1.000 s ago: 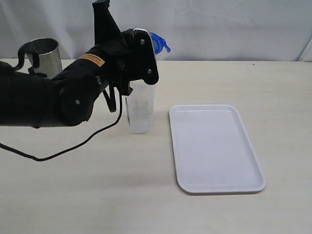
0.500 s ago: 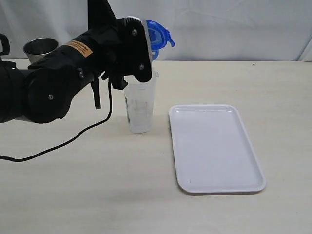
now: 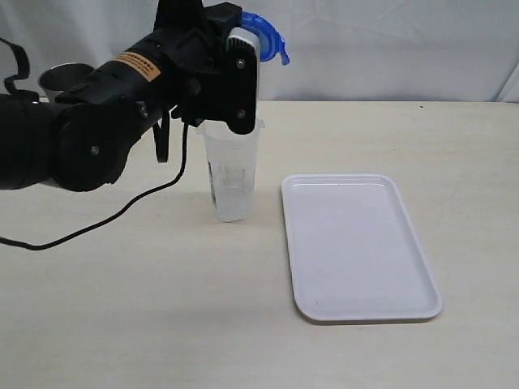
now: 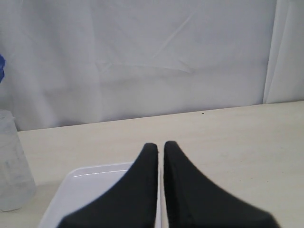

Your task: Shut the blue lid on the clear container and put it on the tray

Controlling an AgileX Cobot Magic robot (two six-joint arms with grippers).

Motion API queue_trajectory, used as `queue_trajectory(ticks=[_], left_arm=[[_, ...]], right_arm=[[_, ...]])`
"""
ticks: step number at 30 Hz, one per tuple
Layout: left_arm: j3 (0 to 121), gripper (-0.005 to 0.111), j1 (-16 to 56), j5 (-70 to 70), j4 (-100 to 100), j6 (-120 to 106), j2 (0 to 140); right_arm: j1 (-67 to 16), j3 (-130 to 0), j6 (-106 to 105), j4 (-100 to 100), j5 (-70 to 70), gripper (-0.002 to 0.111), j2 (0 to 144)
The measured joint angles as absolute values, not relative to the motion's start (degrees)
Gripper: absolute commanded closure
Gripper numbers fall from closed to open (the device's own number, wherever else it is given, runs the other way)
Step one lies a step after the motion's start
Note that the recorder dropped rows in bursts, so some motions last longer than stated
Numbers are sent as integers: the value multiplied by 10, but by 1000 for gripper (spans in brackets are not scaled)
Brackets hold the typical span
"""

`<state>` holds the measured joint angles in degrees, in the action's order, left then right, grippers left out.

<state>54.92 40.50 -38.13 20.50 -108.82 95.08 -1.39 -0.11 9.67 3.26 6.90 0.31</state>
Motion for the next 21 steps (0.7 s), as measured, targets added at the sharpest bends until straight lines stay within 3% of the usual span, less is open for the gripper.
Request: queue_trajectory(ticks=[21], left_arm=[[560,107,400,-371,300,-1080,1011]], right_arm=[[-14,-1,97,33,69,104,3]])
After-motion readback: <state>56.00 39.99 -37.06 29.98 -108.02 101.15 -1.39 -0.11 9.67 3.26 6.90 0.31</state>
